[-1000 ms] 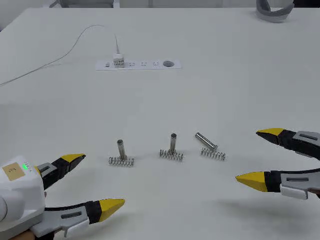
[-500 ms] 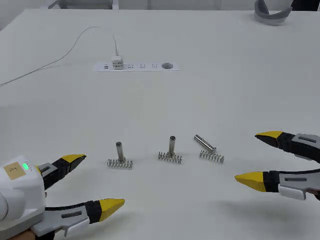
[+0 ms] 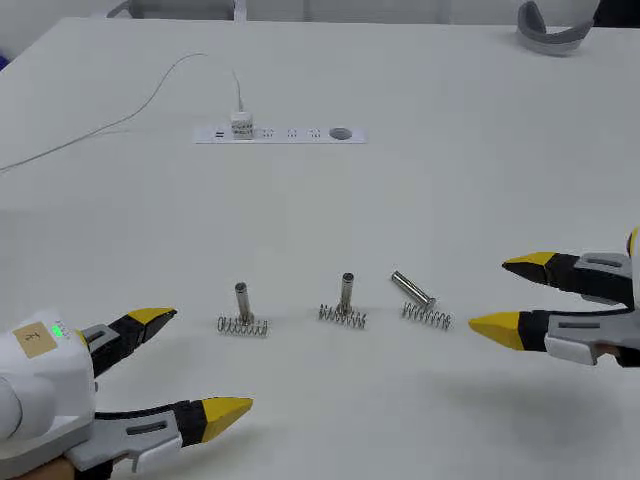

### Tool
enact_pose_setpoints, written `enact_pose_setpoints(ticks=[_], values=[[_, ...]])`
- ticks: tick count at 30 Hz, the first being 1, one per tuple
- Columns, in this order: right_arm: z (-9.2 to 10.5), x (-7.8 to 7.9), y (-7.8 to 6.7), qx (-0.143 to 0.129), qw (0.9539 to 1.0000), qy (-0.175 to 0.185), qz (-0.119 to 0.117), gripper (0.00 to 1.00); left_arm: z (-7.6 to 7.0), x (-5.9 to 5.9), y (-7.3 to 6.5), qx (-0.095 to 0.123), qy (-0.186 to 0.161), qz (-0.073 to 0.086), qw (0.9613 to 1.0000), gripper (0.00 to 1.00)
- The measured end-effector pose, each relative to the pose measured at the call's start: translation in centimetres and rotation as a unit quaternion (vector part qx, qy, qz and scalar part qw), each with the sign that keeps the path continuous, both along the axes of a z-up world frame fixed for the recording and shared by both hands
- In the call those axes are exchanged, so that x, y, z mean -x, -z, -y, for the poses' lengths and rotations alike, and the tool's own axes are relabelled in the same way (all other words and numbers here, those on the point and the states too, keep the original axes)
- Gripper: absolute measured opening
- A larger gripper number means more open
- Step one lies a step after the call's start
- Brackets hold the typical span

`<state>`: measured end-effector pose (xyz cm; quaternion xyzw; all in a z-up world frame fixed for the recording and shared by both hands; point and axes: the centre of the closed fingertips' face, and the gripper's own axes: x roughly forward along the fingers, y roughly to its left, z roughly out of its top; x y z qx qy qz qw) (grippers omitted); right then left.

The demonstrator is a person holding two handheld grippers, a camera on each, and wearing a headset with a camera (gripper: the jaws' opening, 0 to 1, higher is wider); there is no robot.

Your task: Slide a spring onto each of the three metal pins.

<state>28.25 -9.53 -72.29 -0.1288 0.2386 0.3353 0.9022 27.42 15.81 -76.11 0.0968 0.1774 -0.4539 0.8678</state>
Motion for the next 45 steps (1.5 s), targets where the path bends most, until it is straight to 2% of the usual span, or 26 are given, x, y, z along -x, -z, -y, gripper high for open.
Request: enact_pose_setpoints(ticks=[8, 23, 45], values=[[-0.7, -1.5, -0.2, 0.017, 0.9998, -0.001, -0.005, 0.44, -0.1, 0.3, -0.2, -0.001, -0.004, 0.004, 1.0000, 0.79], [-2.0, -3.8, 0.9, 0.047, 0.9986, -0.001, -0.023, 0.33, 0.0, 0.7, 0.1, -0.004, -0.009, 0.000, 0.9999, 0.78], [-4.0, -6.5, 2.5, 0.073, 0.9957, 0.011, -0.056, 0.28, 0.0, 0.7, 0.4, -0.003, -0.011, -0.002, 0.9999, 0.77]])
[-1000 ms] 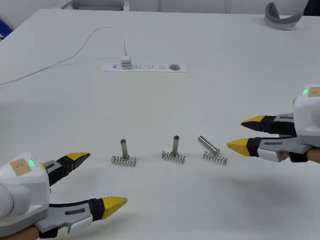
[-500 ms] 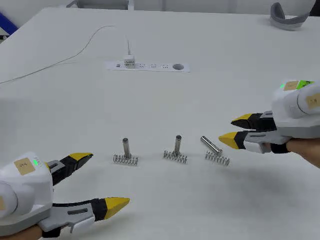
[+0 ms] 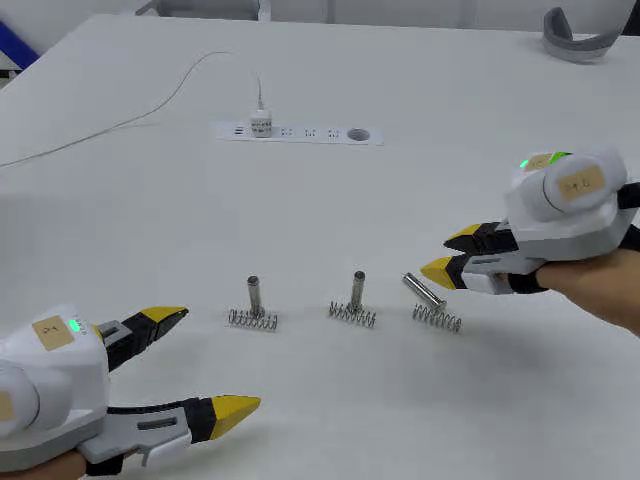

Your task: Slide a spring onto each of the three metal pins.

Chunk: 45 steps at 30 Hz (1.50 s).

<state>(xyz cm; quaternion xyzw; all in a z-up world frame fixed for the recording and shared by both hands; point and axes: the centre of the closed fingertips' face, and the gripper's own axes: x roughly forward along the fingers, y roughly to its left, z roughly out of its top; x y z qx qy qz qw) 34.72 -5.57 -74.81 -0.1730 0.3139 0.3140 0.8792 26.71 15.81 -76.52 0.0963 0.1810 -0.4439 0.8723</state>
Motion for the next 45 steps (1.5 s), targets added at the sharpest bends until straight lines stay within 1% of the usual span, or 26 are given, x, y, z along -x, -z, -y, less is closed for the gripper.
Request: enact_pose_setpoints(ticks=[6, 13, 16, 19, 27, 35, 39, 45], values=[[-0.4, -0.3, 1.1, 0.016, 0.9998, 0.000, -0.014, 0.26, -0.1, 0.0, 0.0, 0.000, -0.002, 0.000, 1.0000, 0.77], [-1.0, -0.7, 2.1, 0.027, 0.9993, -0.003, -0.027, 0.24, -0.2, 0.1, 0.1, -0.001, -0.003, -0.001, 1.0000, 0.77], [-0.9, -1.1, 2.8, 0.036, 0.9989, -0.001, -0.031, 0.23, -0.2, 0.1, 0.1, 0.000, -0.003, -0.001, 1.0000, 0.76], [-1.0, -1.0, 3.2, 0.042, 0.9983, 0.002, -0.039, 0.20, -0.2, 0.1, 0.1, 0.000, -0.004, -0.001, 1.0000, 0.76], [-1.0, -1.0, 4.1, 0.048, 0.9972, 0.013, -0.056, 0.16, -0.3, 0.2, 0.4, 0.000, -0.005, -0.005, 1.0000, 0.76], [-0.9, -1.0, 4.6, 0.050, 0.9962, 0.021, -0.069, 0.12, -0.5, 0.1, 0.5, 0.000, -0.006, -0.005, 1.0000, 0.75], [-0.9, -1.1, 4.7, 0.043, 0.9958, 0.026, -0.076, 0.11, -0.5, 0.1, 0.6, 0.000, -0.007, -0.006, 1.0000, 0.75], [-0.9, -1.2, 5.0, 0.042, 0.9948, 0.031, -0.087, 0.10, -0.5, 0.1, 0.7, 0.000, -0.008, -0.006, 1.0000, 0.75]])
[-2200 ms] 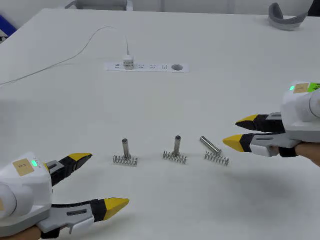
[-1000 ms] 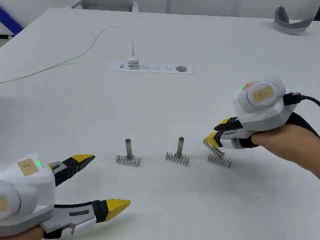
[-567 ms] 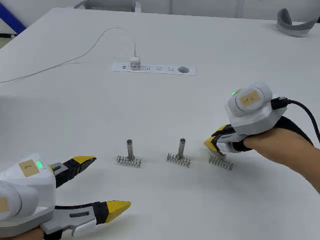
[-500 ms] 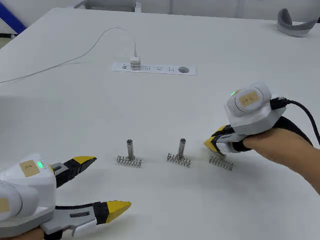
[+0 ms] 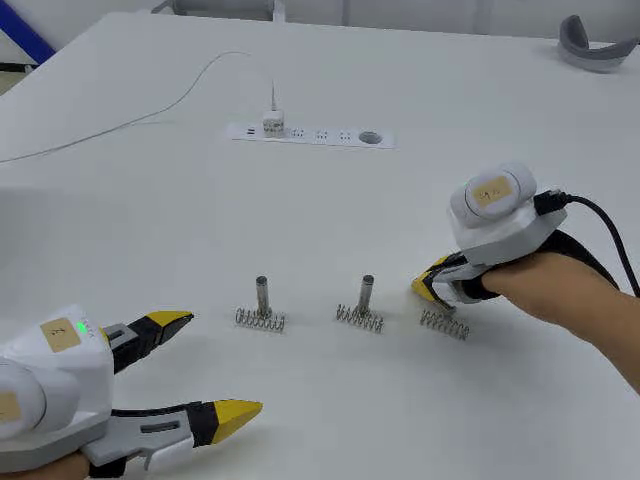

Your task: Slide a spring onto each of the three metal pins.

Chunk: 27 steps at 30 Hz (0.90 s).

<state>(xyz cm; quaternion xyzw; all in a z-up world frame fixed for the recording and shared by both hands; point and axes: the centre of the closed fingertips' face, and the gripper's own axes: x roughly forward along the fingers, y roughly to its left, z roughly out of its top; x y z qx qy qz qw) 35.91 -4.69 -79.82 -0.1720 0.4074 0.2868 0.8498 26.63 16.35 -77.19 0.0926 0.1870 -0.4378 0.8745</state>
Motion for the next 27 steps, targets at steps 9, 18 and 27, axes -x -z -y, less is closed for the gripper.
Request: enact_pose_setpoints(ticks=[9, 18, 27], values=[[0.11, 0.03, 0.61, -0.002, 0.9998, 0.005, -0.019, 0.09, -0.13, 0.05, 0.05, 0.000, -0.004, -0.001, 1.0000, 0.75], [0.11, 0.05, 0.83, -0.003, 0.9994, 0.017, -0.031, 0.09, 0.10, 0.20, 0.20, 0.000, -0.003, -0.004, 1.0000, 0.75], [0.18, 0.04, -0.07, -0.033, 0.9986, 0.036, -0.020, 0.09, 0.16, 0.23, -0.15, 0.003, -0.002, 0.000, 1.0000, 0.75]])
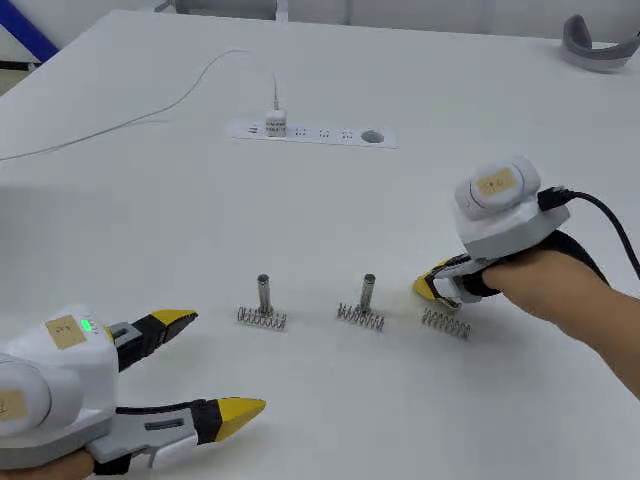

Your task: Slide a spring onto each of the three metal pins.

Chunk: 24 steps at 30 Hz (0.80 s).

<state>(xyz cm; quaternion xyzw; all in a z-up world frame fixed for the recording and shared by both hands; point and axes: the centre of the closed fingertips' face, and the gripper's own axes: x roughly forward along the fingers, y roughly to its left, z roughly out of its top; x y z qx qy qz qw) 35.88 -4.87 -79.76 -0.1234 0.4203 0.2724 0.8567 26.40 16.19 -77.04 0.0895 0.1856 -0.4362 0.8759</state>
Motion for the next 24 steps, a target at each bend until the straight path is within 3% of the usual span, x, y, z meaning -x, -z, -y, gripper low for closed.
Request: enact_pose_setpoints(ticks=[12, 24], values=[[0.5, 0.8, -2.5, -0.010, 0.9996, 0.006, 0.027, 0.09, 0.1, 0.0, -0.3, 0.000, 0.003, 0.003, 1.0000, 0.75], [1.1, 1.8, -3.5, -0.020, 0.9988, 0.018, 0.042, 0.09, 0.2, 0.0, -0.6, 0.001, 0.005, 0.006, 1.0000, 0.75]])
